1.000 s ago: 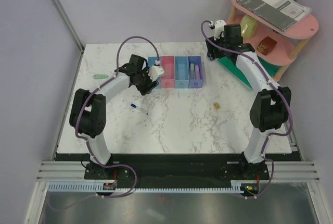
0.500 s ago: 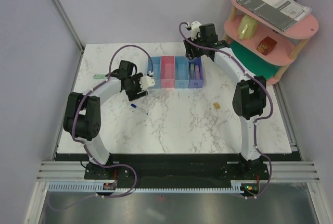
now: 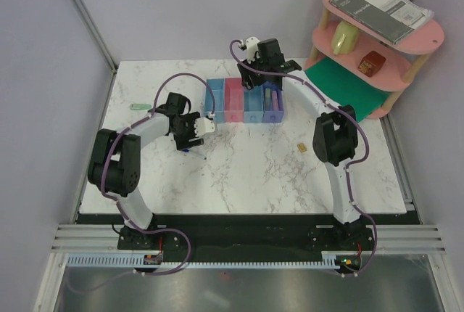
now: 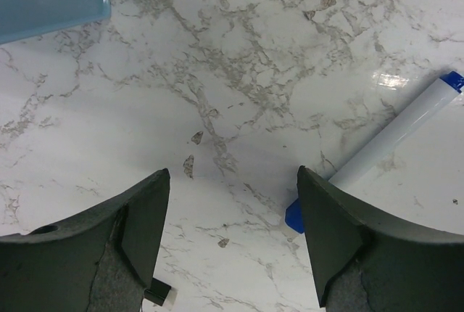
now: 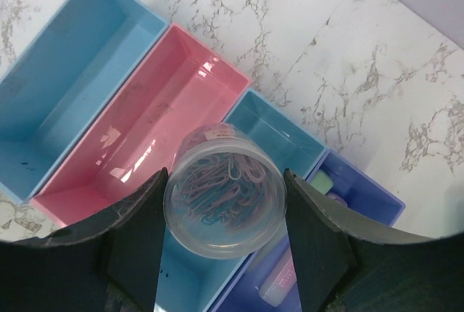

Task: Sort the stationery into containers
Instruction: Place the stationery in the storage box, then pick up the pen from the center of the board, then place the pen in the storage box, then pick up the stationery from the center of the board, then place the stationery in the storage box, then pick up the pen from the center of the board.

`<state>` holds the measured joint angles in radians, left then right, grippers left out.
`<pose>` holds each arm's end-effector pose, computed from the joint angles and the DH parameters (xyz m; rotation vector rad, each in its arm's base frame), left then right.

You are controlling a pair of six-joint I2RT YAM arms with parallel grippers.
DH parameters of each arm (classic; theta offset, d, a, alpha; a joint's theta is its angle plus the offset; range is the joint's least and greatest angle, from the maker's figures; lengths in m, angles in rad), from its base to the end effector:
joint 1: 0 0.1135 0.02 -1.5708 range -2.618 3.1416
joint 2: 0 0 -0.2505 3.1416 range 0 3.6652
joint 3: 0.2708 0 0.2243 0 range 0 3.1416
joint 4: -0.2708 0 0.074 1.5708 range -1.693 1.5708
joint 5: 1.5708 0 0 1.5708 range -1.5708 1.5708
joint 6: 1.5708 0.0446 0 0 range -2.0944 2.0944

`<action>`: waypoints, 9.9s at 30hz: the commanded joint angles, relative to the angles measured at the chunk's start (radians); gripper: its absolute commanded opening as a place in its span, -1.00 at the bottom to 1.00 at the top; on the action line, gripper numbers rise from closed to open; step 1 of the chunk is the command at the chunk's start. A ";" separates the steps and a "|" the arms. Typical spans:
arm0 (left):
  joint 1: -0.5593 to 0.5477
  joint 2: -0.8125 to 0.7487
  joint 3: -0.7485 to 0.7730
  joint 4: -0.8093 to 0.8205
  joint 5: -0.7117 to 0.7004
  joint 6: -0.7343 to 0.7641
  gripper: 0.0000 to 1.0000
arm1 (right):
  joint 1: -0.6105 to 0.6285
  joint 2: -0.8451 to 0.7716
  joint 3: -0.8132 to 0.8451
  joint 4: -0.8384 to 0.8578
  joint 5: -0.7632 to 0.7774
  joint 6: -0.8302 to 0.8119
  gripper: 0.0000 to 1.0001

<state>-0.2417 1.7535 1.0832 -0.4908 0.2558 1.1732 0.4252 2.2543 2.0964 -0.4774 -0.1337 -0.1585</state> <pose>0.3068 -0.0873 0.1651 1.7846 1.9775 -0.0575 0.4496 0.2101 0.2629 -0.7087 2.0989 0.2956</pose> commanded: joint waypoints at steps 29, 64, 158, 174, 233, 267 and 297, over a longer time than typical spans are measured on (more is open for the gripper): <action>0.001 -0.026 0.017 -0.072 0.062 -0.013 0.62 | -0.005 0.044 -0.056 0.076 0.065 -0.046 -0.09; -0.004 -0.031 -0.091 -0.097 0.068 0.003 0.57 | -0.005 -0.113 -0.071 0.077 0.051 -0.032 0.68; -0.169 0.450 1.060 -0.094 -0.047 -1.089 -0.05 | -0.183 -0.630 -1.153 0.048 0.023 -0.216 -0.03; -0.050 0.057 0.525 -0.137 -0.207 -0.505 0.42 | -0.183 -0.753 -0.920 -0.112 -0.053 -0.245 -0.70; 0.277 0.205 0.402 -0.075 -0.056 -0.538 0.11 | 0.207 0.122 0.033 0.218 -0.030 -0.188 -0.59; 0.252 0.347 0.336 -0.078 -0.044 -0.592 -0.56 | 0.208 -0.338 -0.291 0.146 0.258 -0.346 0.75; 0.180 0.183 0.631 -0.298 0.224 -0.855 -0.96 | -0.209 -0.795 -0.740 0.060 0.197 -0.176 0.96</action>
<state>-0.0467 2.0483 1.5570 -0.7132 0.2577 0.4824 0.2596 1.4956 1.4086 -0.4229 0.0948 -0.3836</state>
